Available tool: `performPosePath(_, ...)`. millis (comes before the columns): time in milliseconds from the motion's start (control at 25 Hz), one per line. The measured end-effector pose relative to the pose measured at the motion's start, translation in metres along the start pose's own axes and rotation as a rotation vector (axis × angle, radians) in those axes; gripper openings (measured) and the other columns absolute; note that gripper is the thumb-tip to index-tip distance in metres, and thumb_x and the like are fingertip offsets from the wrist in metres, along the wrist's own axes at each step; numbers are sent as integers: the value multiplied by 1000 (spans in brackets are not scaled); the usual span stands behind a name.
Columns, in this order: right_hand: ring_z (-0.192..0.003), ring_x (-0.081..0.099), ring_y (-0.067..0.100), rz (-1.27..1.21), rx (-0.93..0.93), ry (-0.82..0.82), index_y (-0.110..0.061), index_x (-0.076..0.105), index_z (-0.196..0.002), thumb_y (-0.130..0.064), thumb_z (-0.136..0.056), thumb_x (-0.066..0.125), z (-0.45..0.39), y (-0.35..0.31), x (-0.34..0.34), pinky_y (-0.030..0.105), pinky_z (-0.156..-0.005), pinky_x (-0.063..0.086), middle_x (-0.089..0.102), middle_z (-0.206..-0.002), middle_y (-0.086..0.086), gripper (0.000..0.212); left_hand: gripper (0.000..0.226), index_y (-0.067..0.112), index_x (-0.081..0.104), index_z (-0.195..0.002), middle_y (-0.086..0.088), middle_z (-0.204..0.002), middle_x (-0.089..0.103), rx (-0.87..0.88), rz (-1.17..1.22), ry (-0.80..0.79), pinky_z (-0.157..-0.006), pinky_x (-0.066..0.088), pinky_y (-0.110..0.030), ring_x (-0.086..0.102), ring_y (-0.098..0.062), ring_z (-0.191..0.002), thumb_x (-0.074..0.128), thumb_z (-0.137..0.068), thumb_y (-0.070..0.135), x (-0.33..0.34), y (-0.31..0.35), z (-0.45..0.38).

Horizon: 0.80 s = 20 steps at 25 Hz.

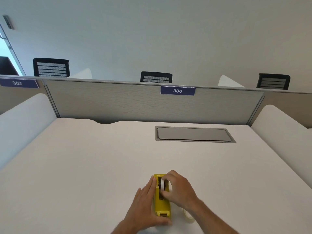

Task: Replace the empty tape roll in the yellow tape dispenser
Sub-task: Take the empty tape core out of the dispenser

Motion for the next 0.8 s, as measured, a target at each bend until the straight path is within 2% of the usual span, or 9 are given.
performPosePath(80, -92, 59, 6, -3, 9, 32, -31, 63, -111, -45, -72, 67, 1, 1, -4, 24, -78, 54, 63, -108, -15, 42, 129, 62, -35, -127, 37, -149, -23, -10, 50, 2, -124, 15, -44, 1, -1, -149, 58, -45, 98, -1, -1, 0)
performPosePath(160, -91, 58, 6, -11, 19, 53, -33, 62, -107, -47, -69, 67, 3, 1, -8, 25, -77, 53, 64, -104, -16, 41, 123, 67, -30, -126, 43, -144, -22, 4, 92, 27, -124, 14, -40, -2, 10, -144, 60, -48, 96, -5, 2, 1)
performPosePath(240, -88, 57, 7, -34, 29, 62, -33, 61, -99, -47, -66, 68, 3, 0, -10, 27, -75, 54, 64, -96, -17, 37, 116, 71, -20, -129, 55, -139, -18, 32, 148, 91, -120, 17, -31, -7, 27, -133, 65, -52, 90, -12, 9, 3)
performPosePath(320, -83, 59, 8, -85, 52, 75, -31, 61, -91, -47, -64, 70, 4, -3, -13, 28, -72, 55, 65, -88, -14, 32, 108, 75, -6, -130, 63, -134, -3, 37, 227, 179, -110, 23, -21, 1, 33, -127, 74, -58, 74, -22, 15, 5)
performPosePath(400, -78, 62, 9, -163, 88, 85, -29, 61, -86, -47, -61, 71, 6, -5, -18, 27, -69, 57, 67, -82, -12, 32, 101, 72, 9, -132, 55, -138, 16, 35, 306, 258, -107, 30, -16, 15, 28, -129, 79, -62, 53, -29, 20, 8)
performPosePath(480, -71, 66, 12, -274, 129, 96, -27, 59, -81, -44, -57, 73, 9, -6, -22, 28, -64, 59, 70, -76, -9, 32, 88, 56, 28, -139, 40, -140, 40, 74, 377, 360, -107, 37, -15, 36, 14, -131, 79, -70, 34, -36, 26, 12)
performPosePath(560, -64, 69, 14, -390, 152, 106, -25, 58, -76, -37, -55, 77, 12, -8, -25, 34, -60, 61, 73, -70, -4, 31, 74, 42, 47, -136, 29, -130, 59, 122, 466, 450, -99, 47, -16, 57, 0, -121, 79, -75, 17, -42, 32, 16)
performPosePath(680, -63, 72, 10, -485, 163, 67, -29, 65, -85, -37, -53, 85, 18, -12, -28, 29, -59, 61, 75, -70, -3, 38, 64, 35, 62, -128, 18, -114, 73, 77, 607, 497, -89, 56, -23, 69, -7, -105, 69, -79, -6, -43, 33, 21)
performPosePath(800, -67, 71, 6, -524, 136, -31, -39, 74, -94, -42, -57, 89, 24, -12, -31, 21, -63, 59, 75, -75, -6, 39, 54, 29, 66, -125, 10, -103, 78, -17, 748, 402, -87, 60, -32, 73, -12, -98, 69, -83, -5, -36, 27, 20)
Point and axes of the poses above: each hand's wrist, its own z-axis away from the middle knuckle, its own x-axis out of the palm, y = z × x, the point moved 8 cm from there along -z, towards the middle knuckle
